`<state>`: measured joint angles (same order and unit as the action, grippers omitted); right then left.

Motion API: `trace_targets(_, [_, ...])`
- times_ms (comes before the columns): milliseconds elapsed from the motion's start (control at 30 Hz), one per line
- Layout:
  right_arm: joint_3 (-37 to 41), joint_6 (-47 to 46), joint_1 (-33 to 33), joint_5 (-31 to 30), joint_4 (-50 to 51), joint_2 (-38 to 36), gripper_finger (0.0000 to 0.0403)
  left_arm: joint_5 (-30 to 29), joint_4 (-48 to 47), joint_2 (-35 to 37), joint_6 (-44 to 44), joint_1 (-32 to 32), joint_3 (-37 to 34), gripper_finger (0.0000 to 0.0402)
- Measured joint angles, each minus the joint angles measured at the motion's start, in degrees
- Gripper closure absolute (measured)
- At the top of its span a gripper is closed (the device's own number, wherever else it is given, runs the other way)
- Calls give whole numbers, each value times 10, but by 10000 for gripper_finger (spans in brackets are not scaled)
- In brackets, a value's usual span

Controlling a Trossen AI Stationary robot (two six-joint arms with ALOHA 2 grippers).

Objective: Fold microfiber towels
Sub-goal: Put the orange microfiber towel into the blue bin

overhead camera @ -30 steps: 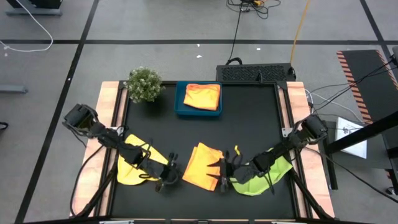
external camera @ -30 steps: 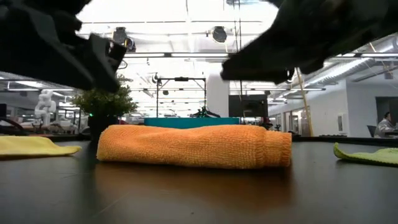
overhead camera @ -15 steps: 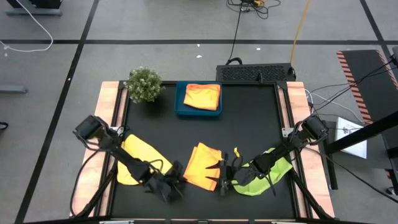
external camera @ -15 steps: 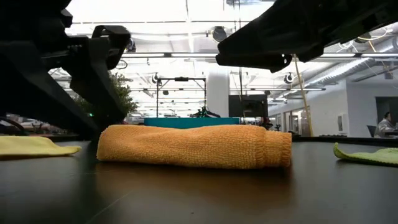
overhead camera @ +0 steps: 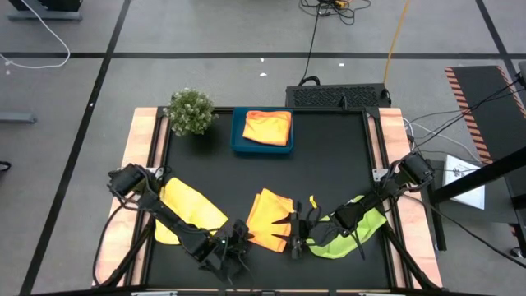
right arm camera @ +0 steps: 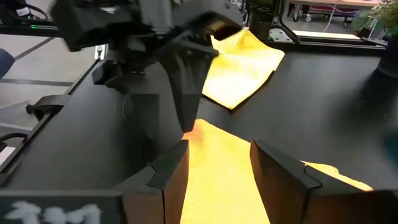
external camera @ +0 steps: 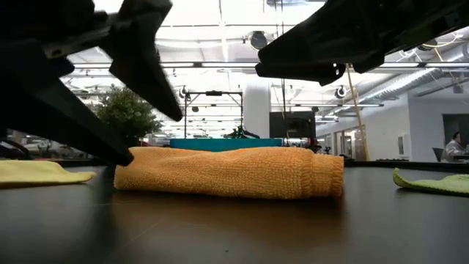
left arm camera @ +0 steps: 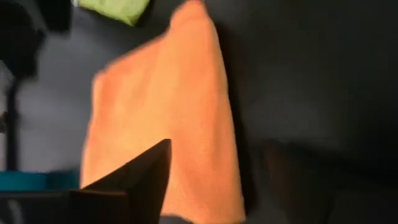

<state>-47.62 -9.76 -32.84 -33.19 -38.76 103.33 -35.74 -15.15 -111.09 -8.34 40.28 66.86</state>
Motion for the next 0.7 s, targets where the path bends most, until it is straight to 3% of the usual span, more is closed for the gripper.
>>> trace_targets(133, [0,-1,0,0,0,0,241,-21,-15,-24,-17,0,10,97])
trace_targets(267, [0,-2,0,0,0,0,241,-42,-34,-46,-13,0,13,80])
trace_targets(500, [0,-2,0,0,0,0,241,-102,-47,-58,-20,-1,12,99])
trace_targets(700, [0,-1,0,0,-2,0,241,-108,-51,-59,-33,-15,11,126])
